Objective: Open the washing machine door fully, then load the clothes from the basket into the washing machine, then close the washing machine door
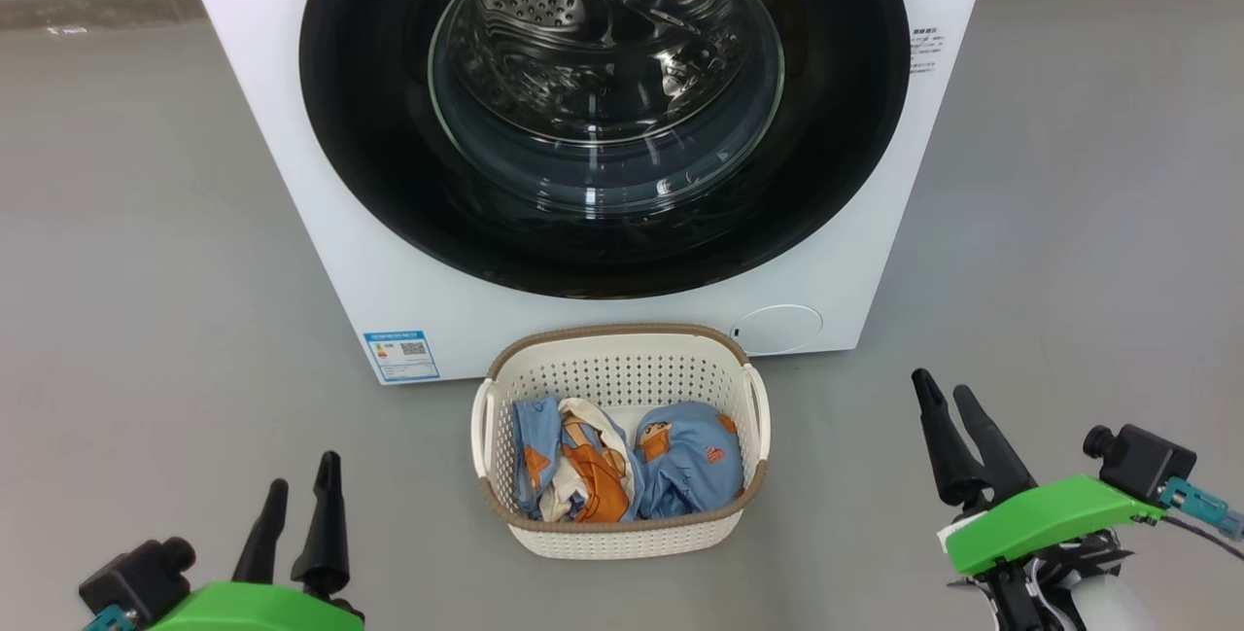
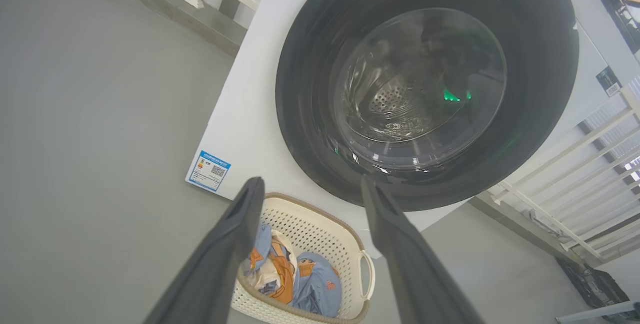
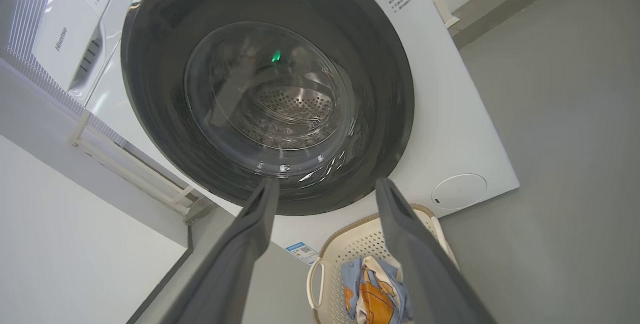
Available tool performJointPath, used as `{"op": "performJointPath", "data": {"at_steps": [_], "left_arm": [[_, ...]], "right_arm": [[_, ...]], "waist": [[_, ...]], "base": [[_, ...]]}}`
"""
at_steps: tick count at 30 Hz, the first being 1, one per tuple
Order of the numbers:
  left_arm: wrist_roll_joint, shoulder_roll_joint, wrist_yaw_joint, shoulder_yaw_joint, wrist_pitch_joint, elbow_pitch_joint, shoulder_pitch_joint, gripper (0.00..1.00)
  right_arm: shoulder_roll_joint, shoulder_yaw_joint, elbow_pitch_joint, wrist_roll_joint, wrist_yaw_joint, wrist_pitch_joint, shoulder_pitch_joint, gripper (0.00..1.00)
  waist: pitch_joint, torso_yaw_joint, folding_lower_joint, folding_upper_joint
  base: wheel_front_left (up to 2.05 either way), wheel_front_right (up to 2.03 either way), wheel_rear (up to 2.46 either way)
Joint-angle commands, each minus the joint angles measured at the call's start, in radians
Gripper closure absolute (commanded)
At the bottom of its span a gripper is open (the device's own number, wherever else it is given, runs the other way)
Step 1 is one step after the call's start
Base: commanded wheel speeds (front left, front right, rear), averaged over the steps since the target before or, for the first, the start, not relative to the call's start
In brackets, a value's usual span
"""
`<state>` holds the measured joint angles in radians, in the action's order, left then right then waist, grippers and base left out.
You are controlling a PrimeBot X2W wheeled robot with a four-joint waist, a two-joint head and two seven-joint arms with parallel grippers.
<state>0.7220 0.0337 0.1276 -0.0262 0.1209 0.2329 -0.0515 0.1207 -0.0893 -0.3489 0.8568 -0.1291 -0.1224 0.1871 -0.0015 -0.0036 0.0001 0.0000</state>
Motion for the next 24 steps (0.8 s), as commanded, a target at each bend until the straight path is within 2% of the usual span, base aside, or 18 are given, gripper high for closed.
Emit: {"op": "performJointPath", "data": {"at_steps": [1, 24], "left_arm": [[-0.033, 0.017, 0.000, 0.019, 0.014, -0.026, -0.052, 0.00], [-0.320, 0.017, -0.009, 0.007, 0.082, -0.017, -0.076, 0.00]], "right_arm": [[0.011, -0.023, 0.021, -0.030, -0.001, -0.014, 0.055, 0.00], [0.034, -0.070, -0.006, -0.280, -0.001, -0.082, 0.102, 0.00]], "waist": [[0.000, 0.000, -0.0001, 0.0000], [0.005, -0.002, -0.0001, 0.0000]], "base": [[0.00, 0.00, 0.00], [0.00, 0.00, 0.00]]}}
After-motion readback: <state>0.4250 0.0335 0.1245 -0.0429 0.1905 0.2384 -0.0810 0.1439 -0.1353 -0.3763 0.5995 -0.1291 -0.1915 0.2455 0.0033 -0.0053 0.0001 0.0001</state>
